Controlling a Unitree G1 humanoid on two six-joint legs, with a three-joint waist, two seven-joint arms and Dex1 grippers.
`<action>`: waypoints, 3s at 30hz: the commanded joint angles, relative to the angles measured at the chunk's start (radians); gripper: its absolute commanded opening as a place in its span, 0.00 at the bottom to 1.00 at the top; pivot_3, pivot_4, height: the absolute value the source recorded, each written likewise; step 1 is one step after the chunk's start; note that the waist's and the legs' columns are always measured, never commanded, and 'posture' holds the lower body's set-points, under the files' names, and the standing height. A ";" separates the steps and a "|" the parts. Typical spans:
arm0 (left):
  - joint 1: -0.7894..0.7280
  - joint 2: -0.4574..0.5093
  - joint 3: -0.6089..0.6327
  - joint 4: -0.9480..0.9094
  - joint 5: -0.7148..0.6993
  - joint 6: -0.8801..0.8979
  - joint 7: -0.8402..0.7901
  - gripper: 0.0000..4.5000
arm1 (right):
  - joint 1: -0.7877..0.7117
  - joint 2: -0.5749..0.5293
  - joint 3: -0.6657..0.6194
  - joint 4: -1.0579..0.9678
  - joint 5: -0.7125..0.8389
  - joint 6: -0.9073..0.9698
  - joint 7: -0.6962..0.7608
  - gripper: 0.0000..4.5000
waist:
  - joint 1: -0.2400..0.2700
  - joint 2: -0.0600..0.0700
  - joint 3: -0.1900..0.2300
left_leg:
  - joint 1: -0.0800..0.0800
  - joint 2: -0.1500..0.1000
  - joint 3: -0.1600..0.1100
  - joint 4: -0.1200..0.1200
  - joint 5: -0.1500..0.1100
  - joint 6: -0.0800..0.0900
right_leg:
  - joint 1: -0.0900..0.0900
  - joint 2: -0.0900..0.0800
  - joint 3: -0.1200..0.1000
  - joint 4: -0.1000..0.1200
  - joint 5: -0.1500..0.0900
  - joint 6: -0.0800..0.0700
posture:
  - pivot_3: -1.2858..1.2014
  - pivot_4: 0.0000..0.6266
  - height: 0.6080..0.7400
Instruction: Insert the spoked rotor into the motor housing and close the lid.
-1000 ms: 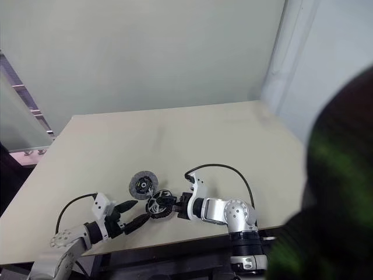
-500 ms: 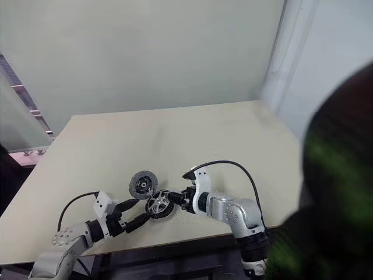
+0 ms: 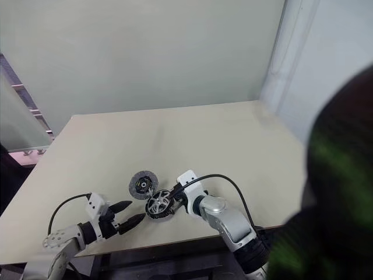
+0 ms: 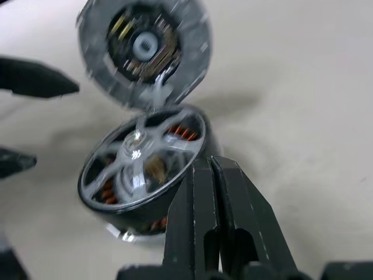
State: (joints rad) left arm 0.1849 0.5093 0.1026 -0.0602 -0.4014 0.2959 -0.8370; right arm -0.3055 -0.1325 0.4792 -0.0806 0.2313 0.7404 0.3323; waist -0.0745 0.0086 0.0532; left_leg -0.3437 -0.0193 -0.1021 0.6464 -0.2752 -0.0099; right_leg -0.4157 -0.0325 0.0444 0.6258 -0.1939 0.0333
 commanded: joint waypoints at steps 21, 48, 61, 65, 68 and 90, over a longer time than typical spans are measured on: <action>-0.015 0.004 0.016 -0.041 -0.016 0.003 0.011 1.00 | 0.000 0.136 -0.032 0.083 -0.072 -0.142 0.044 0.01 | 0.000 -0.002 -0.001 | 0.001 0.000 0.000 0.000 0.000 0.000 | 0.000 0.000 0.000 0.001 0.000 0.000 | 0.52 0.00 1.00; -0.008 0.024 -0.012 -0.023 0.006 0.002 -0.019 1.00 | -0.188 -0.162 0.208 -0.054 -0.238 -0.069 0.422 0.93 | 0.000 -0.005 -0.003 | 0.003 0.001 0.001 0.003 0.000 0.000 | 0.003 0.000 -0.001 0.001 -0.001 -0.002 | 0.52 0.00 1.00; 0.015 0.124 -0.060 -0.054 0.051 0.029 -0.080 1.00 | -0.261 -0.195 0.320 -0.024 -0.388 -0.151 0.476 0.99 | 0.001 -0.005 -0.003 | 0.003 0.000 0.001 0.003 0.000 0.000 | 0.002 0.000 -0.001 0.001 -0.001 -0.002 | 0.52 0.00 1.00; 0.007 0.116 -0.059 -0.059 0.050 0.024 -0.073 1.00 | -0.263 -0.186 0.346 0.001 -0.427 -0.181 0.484 0.99 | 0.004 -0.006 -0.003 | 0.003 0.001 0.001 0.003 0.000 0.000 | 0.003 0.000 -0.001 0.001 -0.001 -0.001 | 0.52 0.00 1.00; 0.005 0.111 -0.058 -0.060 0.048 0.019 -0.071 1.00 | -0.254 -0.176 0.364 0.027 -0.457 -0.205 0.481 0.99 | 0.003 -0.006 -0.003 | 0.003 0.001 0.001 0.003 0.000 0.000 | 0.003 -0.001 -0.001 0.001 0.000 -0.001 | 0.52 0.00 1.00; -0.009 0.088 -0.076 -0.053 0.053 0.010 -0.061 1.00 | -0.249 -0.116 0.378 0.188 -0.577 -0.281 0.472 0.42 | 0.003 -0.006 -0.004 | 0.003 0.000 0.001 0.003 0.000 0.000 | 0.003 0.000 -0.001 0.001 0.000 0.000 | 0.52 0.00 1.00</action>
State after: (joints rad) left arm 0.1900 0.5985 0.0221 -0.0859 -0.3492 0.3215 -0.9011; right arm -0.5460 -0.2564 0.8570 0.1019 -0.3343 0.4714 0.7990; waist -0.0710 0.0025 0.0494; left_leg -0.3403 -0.0189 -0.1015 0.6490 -0.2753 -0.0102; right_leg -0.4126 -0.0329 0.0432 0.6273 -0.1939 0.0332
